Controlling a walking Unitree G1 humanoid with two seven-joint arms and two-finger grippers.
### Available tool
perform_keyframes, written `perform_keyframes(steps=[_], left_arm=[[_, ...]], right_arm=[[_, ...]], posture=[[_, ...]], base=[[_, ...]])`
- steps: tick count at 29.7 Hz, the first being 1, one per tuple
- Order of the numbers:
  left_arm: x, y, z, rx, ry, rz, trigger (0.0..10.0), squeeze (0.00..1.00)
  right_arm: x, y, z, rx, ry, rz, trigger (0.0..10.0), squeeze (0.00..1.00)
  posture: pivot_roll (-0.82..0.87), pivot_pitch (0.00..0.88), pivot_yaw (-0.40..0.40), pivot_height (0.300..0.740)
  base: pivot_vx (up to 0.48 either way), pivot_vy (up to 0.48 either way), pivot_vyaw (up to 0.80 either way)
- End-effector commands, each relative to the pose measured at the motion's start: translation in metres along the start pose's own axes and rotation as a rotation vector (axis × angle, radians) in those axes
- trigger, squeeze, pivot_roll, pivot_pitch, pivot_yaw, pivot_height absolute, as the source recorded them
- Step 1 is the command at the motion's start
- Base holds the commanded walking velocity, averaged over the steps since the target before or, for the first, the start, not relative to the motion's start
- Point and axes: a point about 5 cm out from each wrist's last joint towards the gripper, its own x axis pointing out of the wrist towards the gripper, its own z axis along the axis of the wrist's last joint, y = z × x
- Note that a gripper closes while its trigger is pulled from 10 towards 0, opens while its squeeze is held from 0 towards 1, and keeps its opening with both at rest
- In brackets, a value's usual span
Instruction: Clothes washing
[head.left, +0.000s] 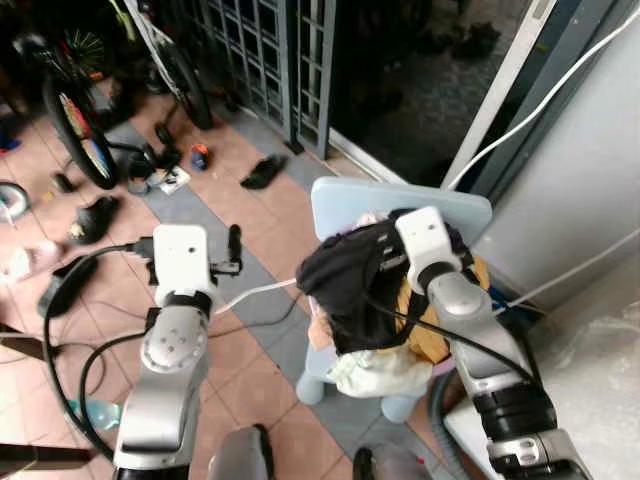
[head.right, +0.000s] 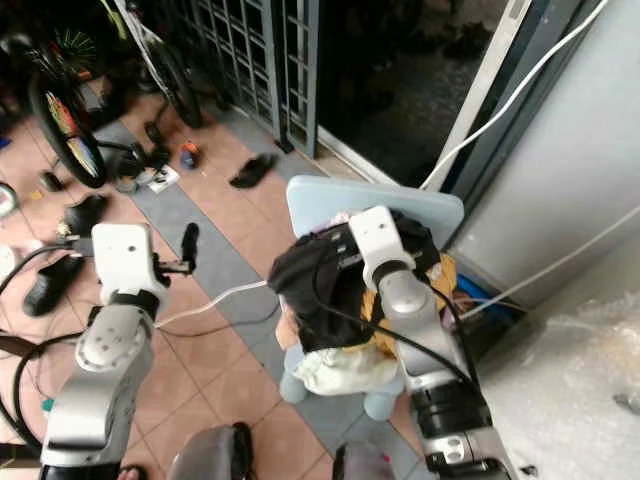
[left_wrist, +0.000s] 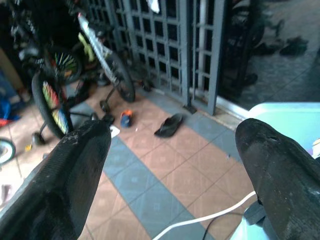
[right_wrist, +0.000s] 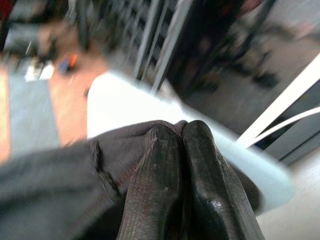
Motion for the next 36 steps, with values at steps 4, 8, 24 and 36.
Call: perform_keyframes(steps=[4,8,24,36], left_arm=[[0.007,-0.001,-0.005,0.020,0.001,-0.002,10.0,0.00],[0.012,0.001,-0.002,0.021,-0.008,0.032,10.0,0.00],[0.010,-0.003,-0.007,0.013,-0.010,0.022,10.0,0.00],[0.006,-0.007,-0.010,0.011,0.005,0.009,10.0,0.00]], right_arm=[[-0.013,-0.027,0.031,0.077,-0.175,-0.166,0.0,0.00],[-0.026,-0.040,0.032,0.095,-0.200,-0.226,0.0,0.00],[-0.119,-0.046,-0.072,-0.029,0.189,-0.195,0.0,0.00],[-0.103,0.008,-0.072,-0.044,0.360,0.558,10.0,1.00]], posture=[[-0.02,0.000,0.077,0.740],[-0.02,0.000,0.075,0.740],[-0.03,0.000,0.064,0.740],[-0.01,0.007,0.045,0.740]], base=[[0.000,0.000,0.00],[0.000,0.000,0.00],[0.000,0.000,0.00],[0.000,0.000,0.00]])
